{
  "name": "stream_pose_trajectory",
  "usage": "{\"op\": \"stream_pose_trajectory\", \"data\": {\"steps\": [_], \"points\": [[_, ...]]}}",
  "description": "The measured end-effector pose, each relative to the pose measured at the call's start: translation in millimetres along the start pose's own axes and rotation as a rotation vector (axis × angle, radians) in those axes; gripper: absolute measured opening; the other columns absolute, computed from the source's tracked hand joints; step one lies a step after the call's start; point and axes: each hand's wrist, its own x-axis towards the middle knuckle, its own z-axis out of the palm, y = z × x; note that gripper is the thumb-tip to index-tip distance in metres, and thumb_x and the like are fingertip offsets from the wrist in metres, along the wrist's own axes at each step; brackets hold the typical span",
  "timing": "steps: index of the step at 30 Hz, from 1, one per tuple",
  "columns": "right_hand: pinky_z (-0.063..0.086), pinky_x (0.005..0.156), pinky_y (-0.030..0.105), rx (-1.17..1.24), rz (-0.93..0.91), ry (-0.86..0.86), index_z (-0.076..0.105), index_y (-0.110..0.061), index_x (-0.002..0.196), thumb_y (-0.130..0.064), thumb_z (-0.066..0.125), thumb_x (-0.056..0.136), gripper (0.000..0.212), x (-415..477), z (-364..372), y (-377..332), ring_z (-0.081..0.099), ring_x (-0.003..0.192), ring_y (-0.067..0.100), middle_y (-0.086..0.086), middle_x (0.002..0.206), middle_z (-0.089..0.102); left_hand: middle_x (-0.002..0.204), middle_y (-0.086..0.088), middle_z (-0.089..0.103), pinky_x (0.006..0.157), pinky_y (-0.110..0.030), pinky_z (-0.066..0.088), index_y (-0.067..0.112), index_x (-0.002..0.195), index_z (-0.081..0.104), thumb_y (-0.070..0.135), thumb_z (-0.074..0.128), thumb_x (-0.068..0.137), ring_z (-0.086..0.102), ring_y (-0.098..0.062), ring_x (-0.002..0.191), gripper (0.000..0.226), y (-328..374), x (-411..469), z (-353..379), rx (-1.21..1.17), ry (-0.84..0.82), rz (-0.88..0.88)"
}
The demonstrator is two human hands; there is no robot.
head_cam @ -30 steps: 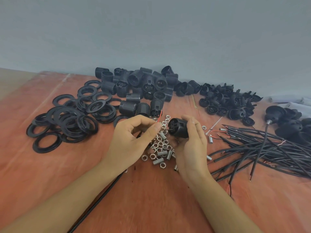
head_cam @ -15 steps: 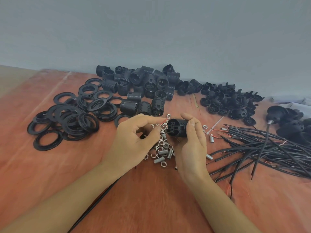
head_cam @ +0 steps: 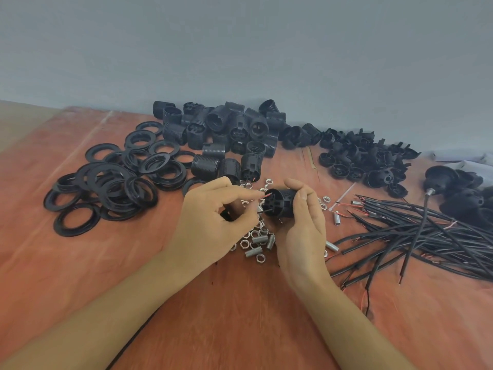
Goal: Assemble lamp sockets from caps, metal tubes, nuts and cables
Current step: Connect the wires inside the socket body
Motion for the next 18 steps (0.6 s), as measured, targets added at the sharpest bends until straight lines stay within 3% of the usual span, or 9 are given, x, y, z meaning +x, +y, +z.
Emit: {"op": "stream_pose_trajectory", "data": {"steps": [3, 6, 11, 16, 18], "points": [[0.043, 0.097, 0.055, 0.002, 0.002, -0.006, 0.066, -0.027, 0.093, -0.019, 0.034, 0.107, 0.036, 0.1, 0.1, 0.7, 0.061, 0.095, 0.024, 0.000, 0.093, 0.070, 0.066, 0.022, 0.048, 0.065, -0.006, 0.036, 0.003, 0.089, 0.076, 0.023, 0.064, 0.082, 0.050, 0.008, 0.064, 0.024, 3.5, 1.5, -1.1, 0.000, -0.004, -0.002], [0.044, 0.094, 0.050, 0.008, 0.001, -0.004, 0.069, -0.032, 0.088, -0.021, 0.035, 0.106, 0.040, -0.2, 1.3, 0.7, 0.061, 0.093, 0.021, -0.002, 0.092, 0.070, 0.068, 0.023, 0.047, 0.066, -0.006, 0.035, 0.003, 0.091, 0.076, 0.012, 0.067, 0.087, 0.047, 0.007, 0.064, 0.013, 2.8, 1.2, -1.3, 0.035, -0.001, -0.007], [0.044, 0.096, 0.053, 0.026, 0.002, 0.016, 0.070, -0.033, 0.085, -0.021, 0.037, 0.105, 0.041, -0.9, 1.3, 0.3, 0.060, 0.094, 0.021, 0.001, 0.095, 0.068, 0.070, 0.018, 0.048, 0.069, -0.017, 0.036, 0.000, 0.092, 0.075, 0.008, 0.064, 0.085, 0.046, -0.002, 0.067, 0.016, 2.7, 0.0, 0.1, 0.050, 0.011, -0.029], [0.041, 0.101, 0.061, 0.004, 0.004, 0.007, 0.064, -0.021, 0.097, -0.017, 0.035, 0.106, 0.031, -2.3, 2.8, -1.9, 0.059, 0.099, 0.027, 0.004, 0.098, 0.068, 0.067, 0.007, 0.053, 0.065, -0.031, 0.044, -0.004, 0.082, 0.074, 0.003, 0.068, 0.082, 0.050, -0.015, 0.066, 0.010, -0.8, 1.1, -1.2, 0.113, -0.032, 0.026], [0.041, 0.100, 0.060, 0.005, 0.008, 0.006, 0.062, -0.020, 0.097, -0.017, 0.034, 0.106, 0.030, -2.6, 2.8, -2.2, 0.059, 0.098, 0.027, 0.003, 0.097, 0.067, 0.068, 0.014, 0.050, 0.065, -0.029, 0.044, -0.001, 0.083, 0.075, 0.002, 0.069, 0.082, 0.050, -0.012, 0.066, 0.007, -1.9, 1.2, -2.4, 0.121, -0.041, 0.055]]}}
